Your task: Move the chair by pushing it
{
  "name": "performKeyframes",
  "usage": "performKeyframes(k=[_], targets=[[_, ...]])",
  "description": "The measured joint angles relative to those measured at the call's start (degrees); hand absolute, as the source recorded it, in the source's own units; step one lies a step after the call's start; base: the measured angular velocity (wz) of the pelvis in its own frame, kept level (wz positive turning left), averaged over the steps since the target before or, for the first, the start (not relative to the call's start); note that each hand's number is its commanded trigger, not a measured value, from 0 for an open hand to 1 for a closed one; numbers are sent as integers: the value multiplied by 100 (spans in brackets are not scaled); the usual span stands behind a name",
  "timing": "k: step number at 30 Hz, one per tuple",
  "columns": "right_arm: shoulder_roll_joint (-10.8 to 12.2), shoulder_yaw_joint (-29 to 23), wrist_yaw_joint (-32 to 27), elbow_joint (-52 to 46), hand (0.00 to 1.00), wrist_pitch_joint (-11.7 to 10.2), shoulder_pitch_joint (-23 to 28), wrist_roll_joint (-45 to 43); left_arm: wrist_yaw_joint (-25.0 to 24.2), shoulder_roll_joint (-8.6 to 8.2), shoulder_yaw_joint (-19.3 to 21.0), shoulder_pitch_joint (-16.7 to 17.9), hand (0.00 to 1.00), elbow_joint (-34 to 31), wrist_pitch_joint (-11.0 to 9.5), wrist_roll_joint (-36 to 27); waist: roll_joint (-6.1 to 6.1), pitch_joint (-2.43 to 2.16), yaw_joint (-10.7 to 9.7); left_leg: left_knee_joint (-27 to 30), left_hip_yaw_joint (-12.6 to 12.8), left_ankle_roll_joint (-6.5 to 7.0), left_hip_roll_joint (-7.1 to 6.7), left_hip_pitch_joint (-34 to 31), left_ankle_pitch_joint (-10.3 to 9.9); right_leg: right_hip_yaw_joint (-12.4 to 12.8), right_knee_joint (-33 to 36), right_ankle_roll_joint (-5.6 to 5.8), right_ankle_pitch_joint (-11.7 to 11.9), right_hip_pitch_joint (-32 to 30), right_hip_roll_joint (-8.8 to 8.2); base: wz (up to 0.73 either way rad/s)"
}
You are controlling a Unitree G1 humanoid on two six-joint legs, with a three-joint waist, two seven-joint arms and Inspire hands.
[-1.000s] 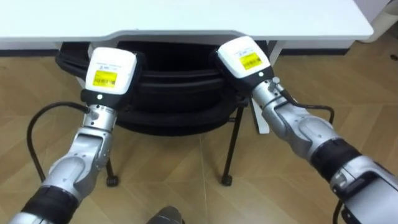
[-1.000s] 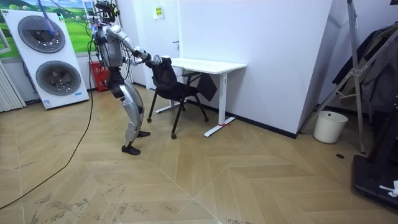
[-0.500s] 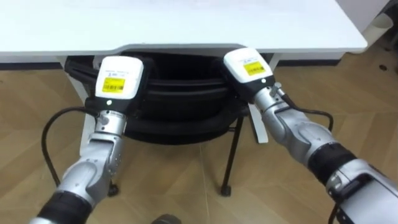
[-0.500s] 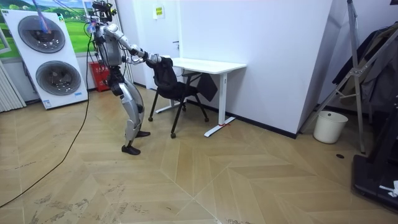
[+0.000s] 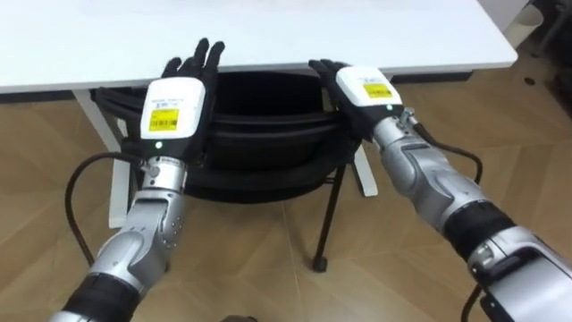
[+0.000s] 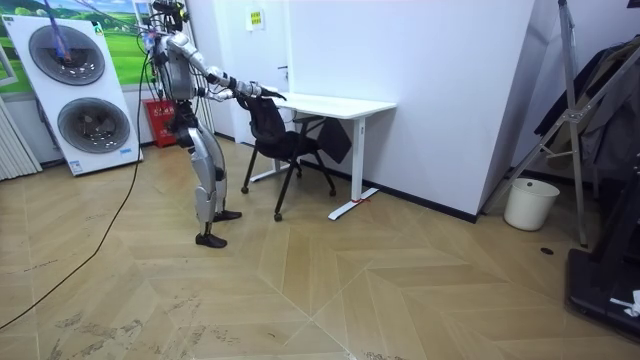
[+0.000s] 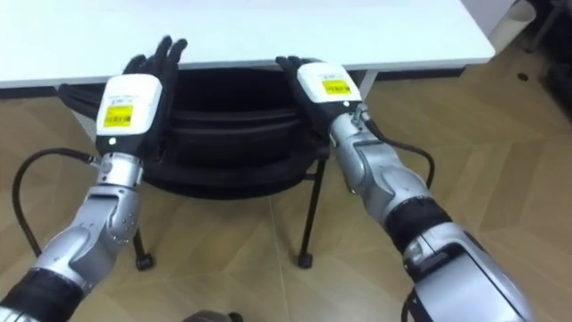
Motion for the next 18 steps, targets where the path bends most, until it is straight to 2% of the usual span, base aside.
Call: performKeyframes(k=[1, 3, 4, 5, 7, 9, 10, 11, 13, 14, 15, 16, 17, 18], targets=[[0, -107, 43, -85, 0, 9, 0, 4, -70, 14, 36, 19, 0, -39, 43, -13, -3, -4, -26, -46, 16, 7, -1, 29, 22, 47, -52, -15, 40, 9, 14, 0], [-122, -316, 194, -545, 0, 53, 54, 24, -316, 145, 77, 55, 0, -148, 205, -146, 5, -26, -263, -128, 0, 51, -16, 124, 76, 111, -223, -20, 127, 130, 78, 2], [-205, -317, 232, -670, 0, 67, 121, 36, -352, 163, 71, 68, 0, -152, 228, -170, 11, -56, -289, -141, -6, 53, -16, 146, 80, 122, -287, -21, 158, 175, 105, 4], [-358, -327, 293, -943, 0, 126, 279, 67, -468, 160, 49, 95, 0, -159, 275, -173, 12, -116, -312, -169, -3, 59, -15, 208, 88, 150, -418, -18, 218, 260, 146, -6], [-493, -386, 317, -1266, 0, 167, 385, 67, -658, 223, 50, 96, 0, -167, 311, -172, 22, -138, -387, -160, 5, 55, -4, 287, 93, 246, -567, -27, 294, 363, 236, -6], [-597, -1012, 294, -2138, 0, 158, 610, 118, -1023, 420, 63, 107, 0, -424, 367, -161, 36, -150, -575, -120, -63, 43, 9, 292, 100, 334, -757, -59, 386, 509, 388, 12], [-692, -1210, 236, -2446, 0, 142, 699, 196, -1130, 475, 62, 110, 0, -533, 366, -137, 37, -150, -582, -114, -77, 42, 12, 292, 100, 371, -778, -60, 389, 508, 415, 10], [-898, -1548, -25, -2940, 0, 90, 824, 331, -1244, 565, 63, 128, 0, -676, 352, -136, 45, -150, -568, -120, -72, 36, 21, 319, 96, 457, -843, -53, 384, 512, 446, 0], [-1203, -2103, -479, -3499, 0, -28, 1092, 681, -1280, 681, 97, 304, 0, -1197, 244, -158, 105, -186, -485, -108, -61, 35, 32, 337, 96, 500, -883, -32, 393, 541, 472, -3], [-1327, -2580, -743, -3892, 0, -141, 1379, 775, -1278, 758, 330, 577, 0, -1429, -72, -175, 167, -218, -484, -125, -67, 22, 29, 341, 89, 498, -966, -27, 404, 574, 490, -3], [-1371, -3031, -1050, -4271, 0, -238, 1737, 863, -1274, 777, 692, 893, 0, -1578, -301, -267, 208, -228, -514, -141, -58, 8, 19, 394, 79, 612, -989, -37, 401, 600, 519, -5], [-1388, -3252, -1194, -4445, 0, -275, 1919, 867, -1274, 777, 879, 1037, 0, -1670, -365, -337, 227, -239, -535, -140, -54, 6, 19, 402, 71, 629, -980, -42, 391, 599, 518, -12], [-1405, -3716, -1474, -4805, 0, -276, 2280, 910, -1274, 782, 1161, 1311, 0, -1882, -440, -428, 254, -240, -600, -147, -58, -5, 26, 402, 47, 646, -974, -45, 382, 591, 522, -11], [-1434, -4154, -1782, -5072, 0, -349, 2663, 1053, -1269, 781, 1399, 1538, 0, -2010, -633, -480, 283, -244, -618, -153, -62, -12, 33, 407, 30, 659, -974, -48, 370, 596, 529, -12]])
